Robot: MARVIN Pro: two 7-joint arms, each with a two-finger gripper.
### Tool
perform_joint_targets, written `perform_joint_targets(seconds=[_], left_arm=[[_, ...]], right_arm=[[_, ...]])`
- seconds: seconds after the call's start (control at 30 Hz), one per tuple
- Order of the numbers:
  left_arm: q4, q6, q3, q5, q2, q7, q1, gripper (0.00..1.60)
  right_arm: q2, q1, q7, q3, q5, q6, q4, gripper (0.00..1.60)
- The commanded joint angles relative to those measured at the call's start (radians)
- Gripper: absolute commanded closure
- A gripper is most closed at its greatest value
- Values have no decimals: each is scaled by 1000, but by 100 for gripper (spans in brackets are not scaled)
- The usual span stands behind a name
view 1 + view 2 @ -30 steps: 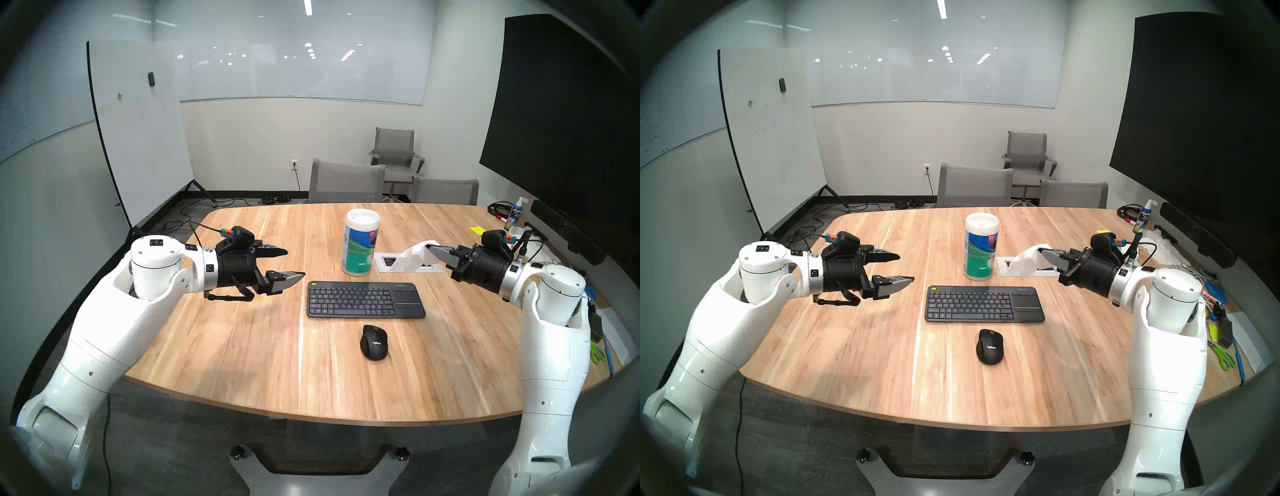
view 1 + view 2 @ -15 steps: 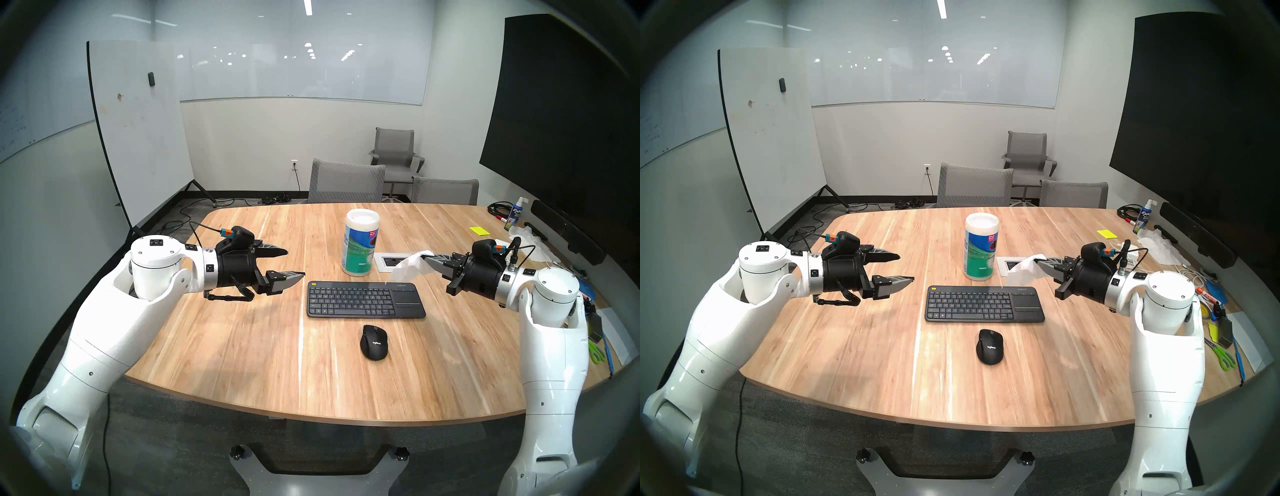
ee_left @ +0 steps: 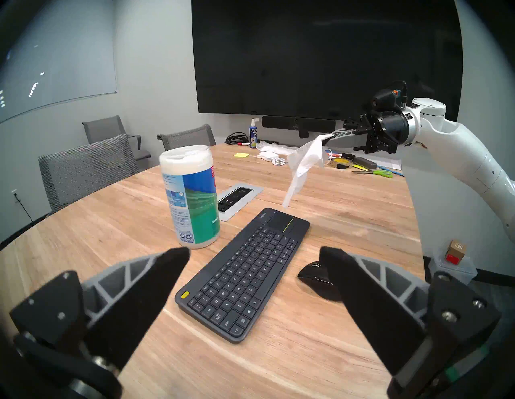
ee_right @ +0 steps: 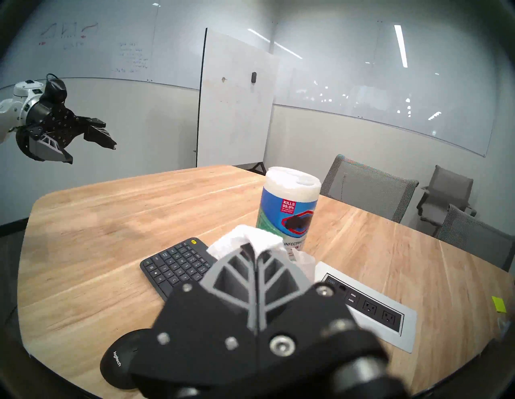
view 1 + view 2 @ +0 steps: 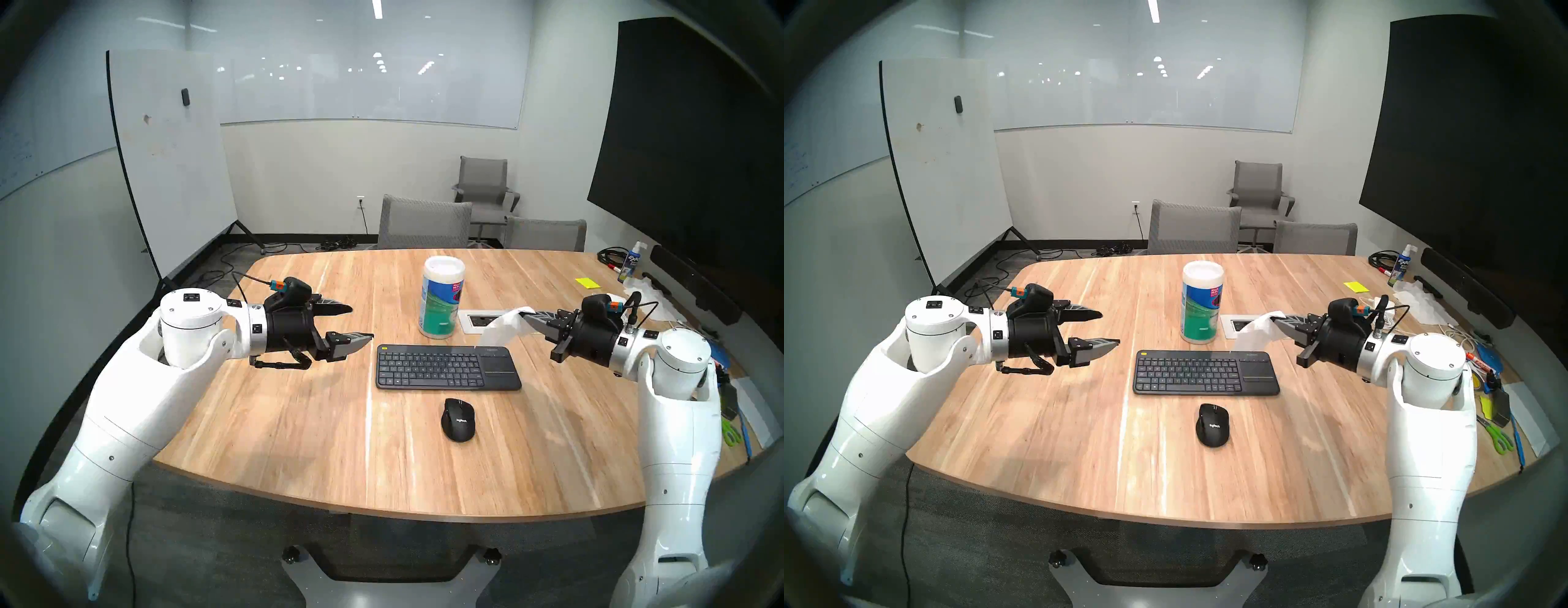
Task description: Wipe the keyboards and mice with a disinfecting wipe, then set the wipe down
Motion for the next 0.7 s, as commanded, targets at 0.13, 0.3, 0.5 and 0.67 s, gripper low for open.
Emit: perform_joint_targets(seconds=[0.13, 0.3, 0.5, 0.67], left_arm=[[-11, -1, -7, -2, 1, 1, -7, 0], [-11, -1, -7, -2, 1, 1, -7, 0], [-11, -1, -7, -2, 1, 1, -7, 0], [-11, -1, -7, -2, 1, 1, -7, 0]], right_arm=[[-7, 20, -2, 2, 6, -7, -12, 160], [-11, 18, -5, 3, 0, -17, -17, 160], [-1, 1, -16, -12, -37, -7, -51, 160], [32, 9, 11, -32, -66, 47, -58, 160]])
